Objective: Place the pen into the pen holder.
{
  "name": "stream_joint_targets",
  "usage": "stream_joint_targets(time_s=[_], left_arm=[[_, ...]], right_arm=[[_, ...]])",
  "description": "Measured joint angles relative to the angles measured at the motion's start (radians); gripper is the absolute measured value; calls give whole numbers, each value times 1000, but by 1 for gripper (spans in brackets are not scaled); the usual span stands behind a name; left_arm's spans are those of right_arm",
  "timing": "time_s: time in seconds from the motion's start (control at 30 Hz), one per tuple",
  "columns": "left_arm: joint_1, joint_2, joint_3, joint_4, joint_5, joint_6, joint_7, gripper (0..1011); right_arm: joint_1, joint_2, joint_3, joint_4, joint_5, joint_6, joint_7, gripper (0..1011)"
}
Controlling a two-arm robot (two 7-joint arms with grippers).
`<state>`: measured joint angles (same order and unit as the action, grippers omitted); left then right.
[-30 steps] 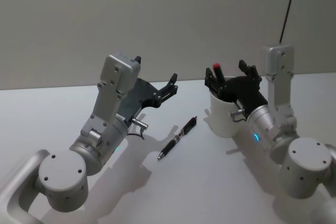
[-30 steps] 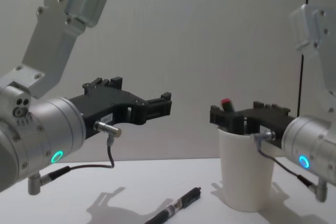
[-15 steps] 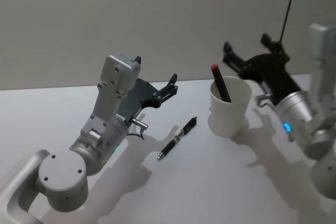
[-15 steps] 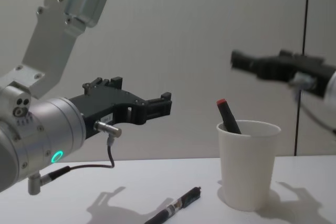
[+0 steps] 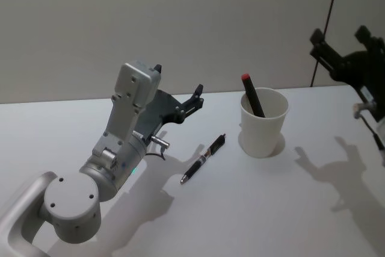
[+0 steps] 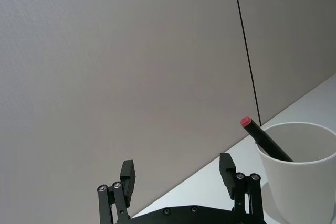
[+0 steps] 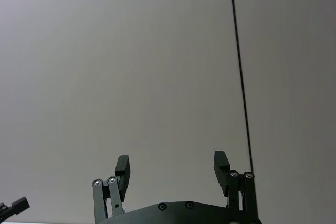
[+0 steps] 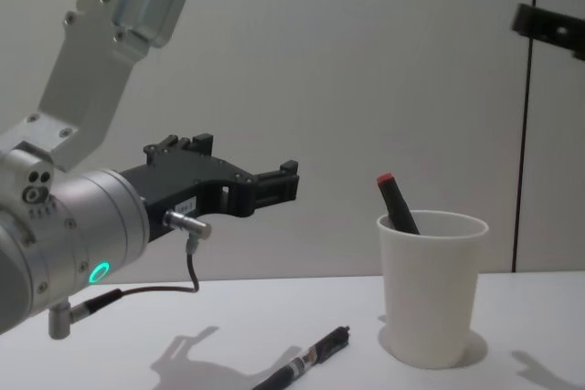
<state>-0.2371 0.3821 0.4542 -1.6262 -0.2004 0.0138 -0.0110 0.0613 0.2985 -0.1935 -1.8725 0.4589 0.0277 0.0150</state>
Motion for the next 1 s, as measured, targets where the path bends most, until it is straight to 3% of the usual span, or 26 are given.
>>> stream_joint_targets(time_s=[0.23,0.47,1.0], left_arm=[[0,0,0,0,0,0,0,1001],[0,0,0,0,0,0,0,1001],[2,-1,0,0,-6,25,-14,1001]], right_arm=[[-47,46,28,-27,43,40,-23,1001],[-79,76,41,-22,46,87,-33,1001],[-119,122,41,52,-29,239,-23,1001]])
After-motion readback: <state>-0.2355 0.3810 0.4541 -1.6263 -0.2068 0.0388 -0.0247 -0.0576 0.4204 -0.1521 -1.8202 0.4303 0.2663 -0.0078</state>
